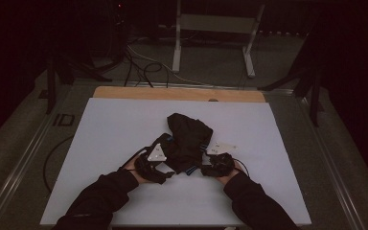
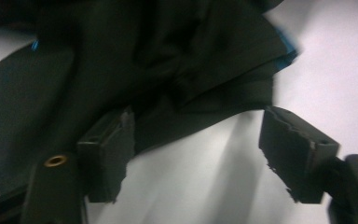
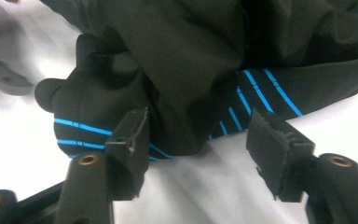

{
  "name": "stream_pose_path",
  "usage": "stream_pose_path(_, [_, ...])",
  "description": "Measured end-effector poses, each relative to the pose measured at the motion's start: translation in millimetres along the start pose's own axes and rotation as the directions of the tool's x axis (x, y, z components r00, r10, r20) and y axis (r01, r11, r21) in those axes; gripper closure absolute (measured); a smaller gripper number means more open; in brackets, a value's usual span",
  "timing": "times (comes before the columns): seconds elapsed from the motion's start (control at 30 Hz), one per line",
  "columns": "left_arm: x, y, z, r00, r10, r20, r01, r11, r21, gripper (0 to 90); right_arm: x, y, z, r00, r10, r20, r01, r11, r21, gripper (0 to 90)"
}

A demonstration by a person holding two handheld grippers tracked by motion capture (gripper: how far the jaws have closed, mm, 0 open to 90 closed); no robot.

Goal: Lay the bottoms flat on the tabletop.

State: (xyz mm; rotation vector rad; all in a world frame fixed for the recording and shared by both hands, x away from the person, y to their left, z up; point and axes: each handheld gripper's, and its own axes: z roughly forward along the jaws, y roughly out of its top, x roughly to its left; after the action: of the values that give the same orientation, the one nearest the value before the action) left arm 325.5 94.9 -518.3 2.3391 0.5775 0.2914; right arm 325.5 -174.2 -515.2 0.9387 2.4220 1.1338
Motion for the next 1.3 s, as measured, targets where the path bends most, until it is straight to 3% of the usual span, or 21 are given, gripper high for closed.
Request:
stream_pose_path(0.07, [2.9,-0.8,2.6,1.0000,-0.006,0.005,0.006,1.0000,0.002,34.4,0.7,-0.1,3.1,1.0000,-0.006,0.005,0.006,1.000,0.021,58.4])
stream_pose_path(0.2, [7.0,0.7,4.7,0.9998,-0.022,0.000,0.022,0.9997,-0.006,46.3,3.6,0.1,3.7,0.9975,-0.070,0.009,0.069,0.996,0.063,87.9])
stream_pose_path(0.43, [8.5,5.3,8.8,0.9998,-0.013,-0.016,0.012,0.9999,-0.011,66.8,4.1,5.3,-8.9,0.9964,-0.085,0.000,0.085,0.996,0.039,89.6])
stream_pose_path(0.53, [8.3,7.6,10.0,0.9984,-0.014,-0.054,0.013,0.9999,-0.003,87.4,5.9,6.0,-12.0,0.9955,-0.095,-0.001,0.095,0.995,0.032,89.6])
stream_pose_path(0.9, [7.2,9.7,-13.3,0.9924,0.010,-0.122,-0.015,0.9991,-0.040,89.9,7.9,6.0,-34.2,0.9921,-0.125,-0.013,0.125,0.992,0.018,89.7])
stream_pose_path(1.13, [-1.8,10.4,-34.6,0.9945,0.019,-0.103,-0.026,0.9978,-0.061,89.9,19.5,7.9,-52.4,0.9892,-0.144,-0.026,0.144,0.989,-0.017,89.7])
stream_pose_path(1.3, [-18.5,7.9,-46.3,0.9987,0.035,-0.036,-0.038,0.9967,-0.072,89.8,23.4,3.4,-65.3,0.9875,-0.157,-0.019,0.156,0.988,-0.010,89.7])
